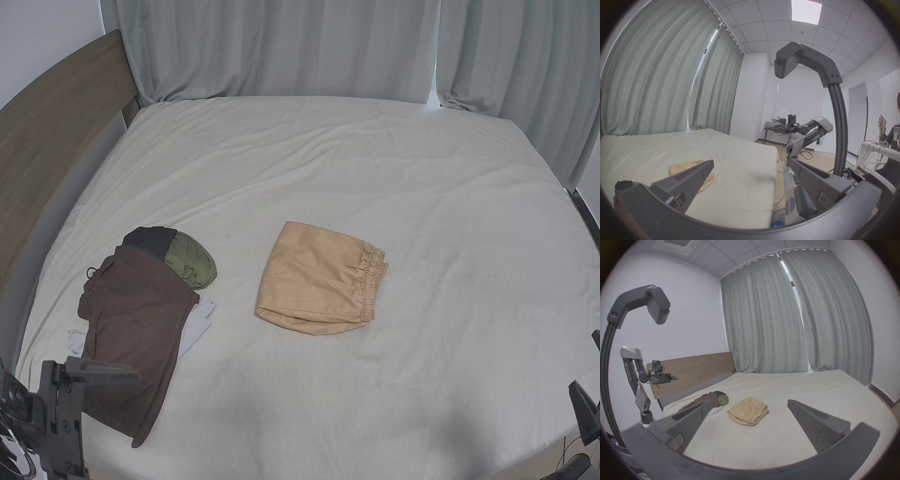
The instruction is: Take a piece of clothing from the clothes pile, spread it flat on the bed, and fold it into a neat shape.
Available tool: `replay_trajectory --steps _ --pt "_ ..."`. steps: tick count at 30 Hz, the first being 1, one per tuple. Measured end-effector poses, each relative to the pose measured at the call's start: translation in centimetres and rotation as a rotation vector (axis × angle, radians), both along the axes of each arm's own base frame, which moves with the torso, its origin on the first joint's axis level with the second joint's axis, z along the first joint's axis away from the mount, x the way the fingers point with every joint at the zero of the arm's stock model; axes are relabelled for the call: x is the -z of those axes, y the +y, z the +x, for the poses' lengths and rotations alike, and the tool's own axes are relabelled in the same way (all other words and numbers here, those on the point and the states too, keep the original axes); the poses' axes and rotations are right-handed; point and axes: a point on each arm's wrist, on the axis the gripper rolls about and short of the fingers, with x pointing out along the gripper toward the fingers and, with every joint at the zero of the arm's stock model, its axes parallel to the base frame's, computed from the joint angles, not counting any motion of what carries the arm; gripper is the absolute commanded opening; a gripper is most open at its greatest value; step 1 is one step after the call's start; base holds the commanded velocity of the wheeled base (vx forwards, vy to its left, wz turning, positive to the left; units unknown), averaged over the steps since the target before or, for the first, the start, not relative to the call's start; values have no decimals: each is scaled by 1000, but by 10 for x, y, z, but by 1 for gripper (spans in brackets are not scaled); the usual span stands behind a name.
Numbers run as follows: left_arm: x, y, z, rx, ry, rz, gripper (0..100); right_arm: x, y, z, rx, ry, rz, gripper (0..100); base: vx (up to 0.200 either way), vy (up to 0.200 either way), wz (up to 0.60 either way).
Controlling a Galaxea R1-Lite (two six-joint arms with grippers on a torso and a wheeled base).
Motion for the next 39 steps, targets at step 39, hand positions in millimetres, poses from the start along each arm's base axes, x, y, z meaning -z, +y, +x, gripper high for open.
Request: replay_trajectory --steps 39 --pt "75 36 -113 -1291 94 -88 100 53 -10 -36 483 90 -27 100 0 0 0"
